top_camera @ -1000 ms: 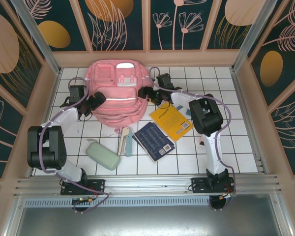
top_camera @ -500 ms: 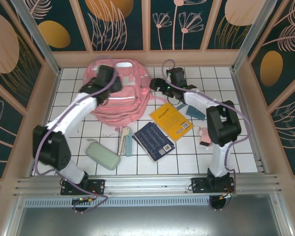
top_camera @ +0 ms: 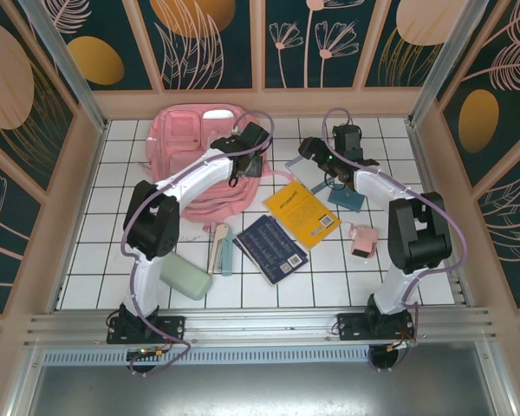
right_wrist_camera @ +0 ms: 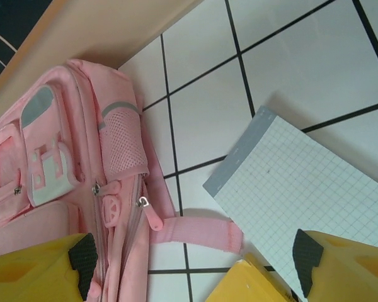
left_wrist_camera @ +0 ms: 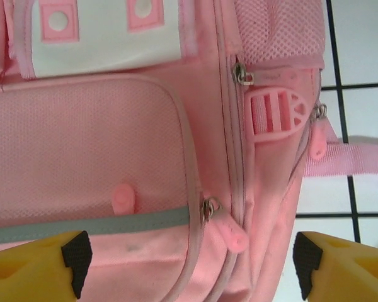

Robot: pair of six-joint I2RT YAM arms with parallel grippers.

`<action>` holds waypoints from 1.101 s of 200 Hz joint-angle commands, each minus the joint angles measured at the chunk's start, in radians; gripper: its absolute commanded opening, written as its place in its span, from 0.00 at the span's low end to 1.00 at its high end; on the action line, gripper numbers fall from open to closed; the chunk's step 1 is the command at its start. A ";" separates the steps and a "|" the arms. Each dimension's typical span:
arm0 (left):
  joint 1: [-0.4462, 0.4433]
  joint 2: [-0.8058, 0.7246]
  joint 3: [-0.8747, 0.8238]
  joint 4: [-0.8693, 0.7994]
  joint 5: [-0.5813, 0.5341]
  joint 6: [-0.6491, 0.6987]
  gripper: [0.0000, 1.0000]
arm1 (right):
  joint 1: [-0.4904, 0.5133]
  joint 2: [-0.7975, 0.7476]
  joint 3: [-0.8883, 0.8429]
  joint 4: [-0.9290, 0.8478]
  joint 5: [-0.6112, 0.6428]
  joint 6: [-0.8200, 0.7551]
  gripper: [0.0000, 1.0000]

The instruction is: Pack the student bag

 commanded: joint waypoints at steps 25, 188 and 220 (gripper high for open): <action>0.008 0.155 0.163 -0.182 -0.088 -0.054 0.81 | 0.003 0.011 -0.006 0.018 -0.060 0.006 0.83; 0.066 0.055 0.091 -0.100 -0.099 0.058 0.00 | 0.135 0.162 0.122 0.016 -0.162 -0.091 0.77; 0.067 -0.016 0.076 -0.099 -0.070 0.090 0.00 | 0.123 0.254 0.208 0.016 -0.246 -0.056 0.73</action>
